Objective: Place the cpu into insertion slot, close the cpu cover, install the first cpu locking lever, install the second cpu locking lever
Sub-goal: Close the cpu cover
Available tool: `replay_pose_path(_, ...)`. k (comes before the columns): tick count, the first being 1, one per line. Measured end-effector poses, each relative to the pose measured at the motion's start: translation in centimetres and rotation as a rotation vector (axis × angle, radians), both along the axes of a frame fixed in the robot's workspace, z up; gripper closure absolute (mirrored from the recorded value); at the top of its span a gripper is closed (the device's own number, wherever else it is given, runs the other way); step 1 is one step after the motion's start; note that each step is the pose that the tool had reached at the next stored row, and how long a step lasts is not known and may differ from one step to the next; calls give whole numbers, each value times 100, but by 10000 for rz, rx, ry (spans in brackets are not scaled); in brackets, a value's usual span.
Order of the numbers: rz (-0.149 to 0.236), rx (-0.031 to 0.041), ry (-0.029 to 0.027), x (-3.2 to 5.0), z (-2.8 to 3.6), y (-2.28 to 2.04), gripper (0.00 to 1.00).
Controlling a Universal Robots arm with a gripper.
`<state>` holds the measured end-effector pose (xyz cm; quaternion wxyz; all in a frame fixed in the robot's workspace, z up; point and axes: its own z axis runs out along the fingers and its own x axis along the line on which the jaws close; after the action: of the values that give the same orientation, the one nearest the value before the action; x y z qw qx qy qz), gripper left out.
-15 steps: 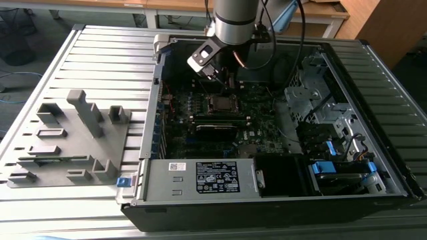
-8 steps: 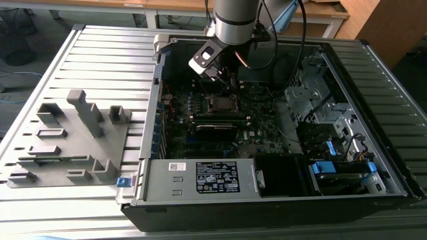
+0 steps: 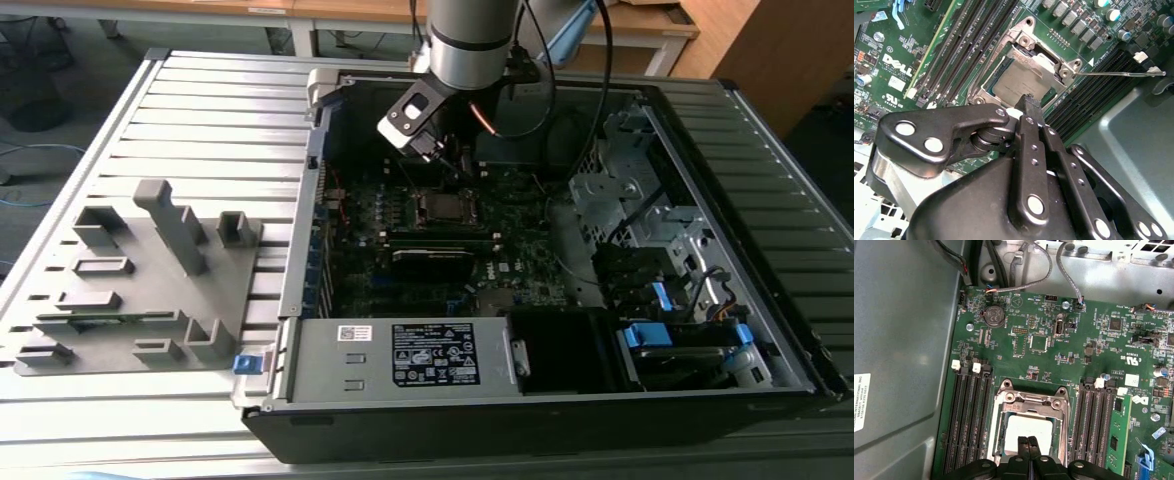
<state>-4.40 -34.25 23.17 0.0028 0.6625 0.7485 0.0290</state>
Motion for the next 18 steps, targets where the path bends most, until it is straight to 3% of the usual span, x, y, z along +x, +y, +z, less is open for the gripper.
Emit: replay_pose_path(18,213,0,0,0,0,0,89)
